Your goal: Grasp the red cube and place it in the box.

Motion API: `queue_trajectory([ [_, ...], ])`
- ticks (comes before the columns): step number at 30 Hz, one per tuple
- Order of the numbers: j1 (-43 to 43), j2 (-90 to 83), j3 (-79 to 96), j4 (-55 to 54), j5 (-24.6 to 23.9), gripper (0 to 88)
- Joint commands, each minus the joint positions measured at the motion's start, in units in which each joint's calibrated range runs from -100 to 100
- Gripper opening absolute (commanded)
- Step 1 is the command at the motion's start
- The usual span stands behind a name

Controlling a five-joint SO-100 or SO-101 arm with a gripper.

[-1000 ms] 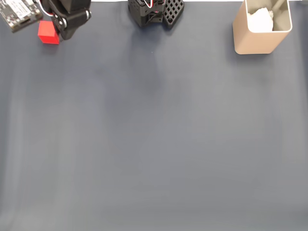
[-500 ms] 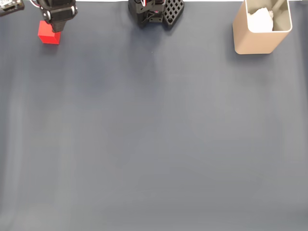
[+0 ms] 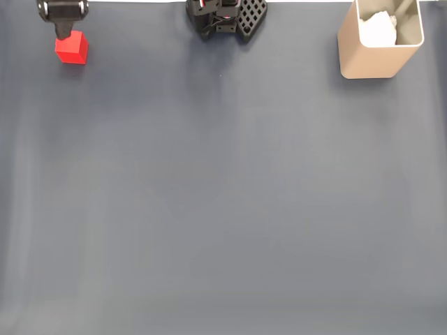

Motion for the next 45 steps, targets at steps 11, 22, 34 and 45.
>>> queue_trajectory([
  [11, 6.8, -2.4, 3.5, 1.0, -0.2, 10.9],
  [22, 7.9, -4.1, 7.1, -0.3, -0.2, 22.9],
  [34, 7.0, -4.5, 8.6, -2.5, -2.0, 32.6],
  [45, 4.8, -3.1, 10.1, -8.0, -4.6, 37.0],
])
